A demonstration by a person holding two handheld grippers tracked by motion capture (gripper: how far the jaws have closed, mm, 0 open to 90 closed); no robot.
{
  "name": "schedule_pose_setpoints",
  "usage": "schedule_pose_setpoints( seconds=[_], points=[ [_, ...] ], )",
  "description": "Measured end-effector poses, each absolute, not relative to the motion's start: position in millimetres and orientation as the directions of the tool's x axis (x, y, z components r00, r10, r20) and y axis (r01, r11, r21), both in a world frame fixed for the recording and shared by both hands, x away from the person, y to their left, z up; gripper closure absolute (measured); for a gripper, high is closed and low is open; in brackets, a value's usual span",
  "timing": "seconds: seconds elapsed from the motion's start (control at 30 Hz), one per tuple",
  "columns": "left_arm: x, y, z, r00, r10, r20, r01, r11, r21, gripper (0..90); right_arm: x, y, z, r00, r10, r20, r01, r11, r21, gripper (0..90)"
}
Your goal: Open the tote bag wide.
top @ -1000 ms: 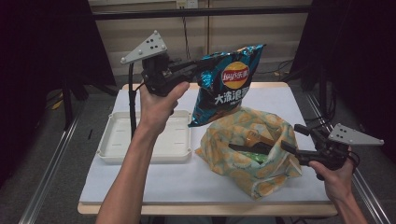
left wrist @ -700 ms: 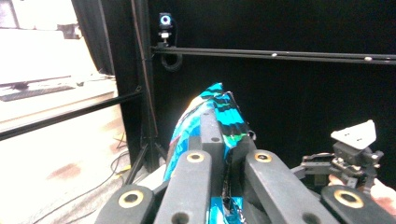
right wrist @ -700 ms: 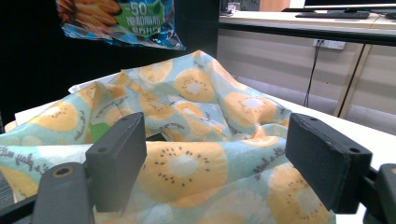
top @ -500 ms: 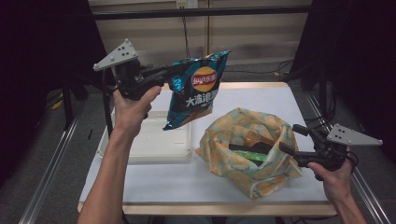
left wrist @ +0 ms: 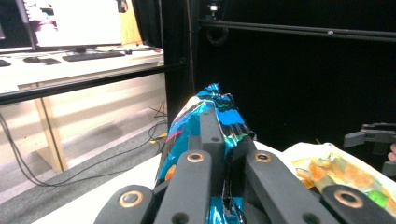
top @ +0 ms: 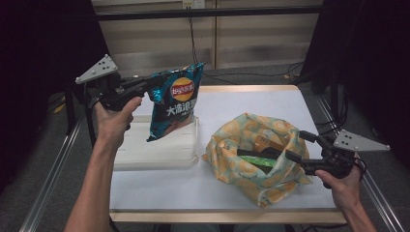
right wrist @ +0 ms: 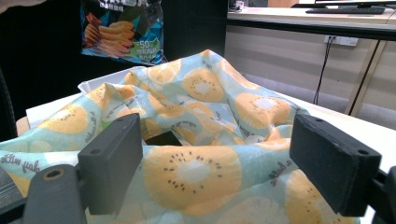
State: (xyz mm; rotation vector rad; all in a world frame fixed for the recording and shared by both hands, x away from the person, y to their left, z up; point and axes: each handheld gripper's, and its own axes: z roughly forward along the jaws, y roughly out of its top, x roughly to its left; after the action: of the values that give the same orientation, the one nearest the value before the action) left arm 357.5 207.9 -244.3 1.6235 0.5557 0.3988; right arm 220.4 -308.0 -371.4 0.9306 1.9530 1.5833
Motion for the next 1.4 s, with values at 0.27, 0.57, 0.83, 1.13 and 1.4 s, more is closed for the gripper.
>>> schedule_pose_setpoints(
  seconds=[0.27,0.57,0.83,1.13,1.4],
  points=[
    [367.9,232.3,-260.4,0.803,0.591,-0.081,0.147,-0.064,0.987,90.0,221.3,-307.1,-373.0,-0.673,0.737,0.069,0.217,0.107,0.970,16.4],
    [384.4,259.8,-281.6,0.761,0.638,-0.114,0.192,-0.054,0.980,90.0,221.6,-308.6,-374.3,-0.671,0.737,0.085,0.223,0.092,0.970,15.4],
    [395.2,279.2,-293.1,0.740,0.660,-0.131,0.220,-0.054,0.974,90.0,218.1,-301.9,-374.4,-0.685,0.725,0.069,0.206,0.102,0.973,8.2],
    [407.4,297.7,-303.9,0.725,0.674,-0.139,0.236,-0.054,0.970,90.0,218.6,-299.2,-377.0,-0.676,0.732,0.081,0.222,0.098,0.970,4.3],
    [416.9,307.7,-328.0,0.709,0.679,-0.187,0.288,-0.037,0.957,90.0,215.9,-301.3,-377.8,-0.673,0.735,0.077,0.227,0.106,0.968,5.2]
  ],
)
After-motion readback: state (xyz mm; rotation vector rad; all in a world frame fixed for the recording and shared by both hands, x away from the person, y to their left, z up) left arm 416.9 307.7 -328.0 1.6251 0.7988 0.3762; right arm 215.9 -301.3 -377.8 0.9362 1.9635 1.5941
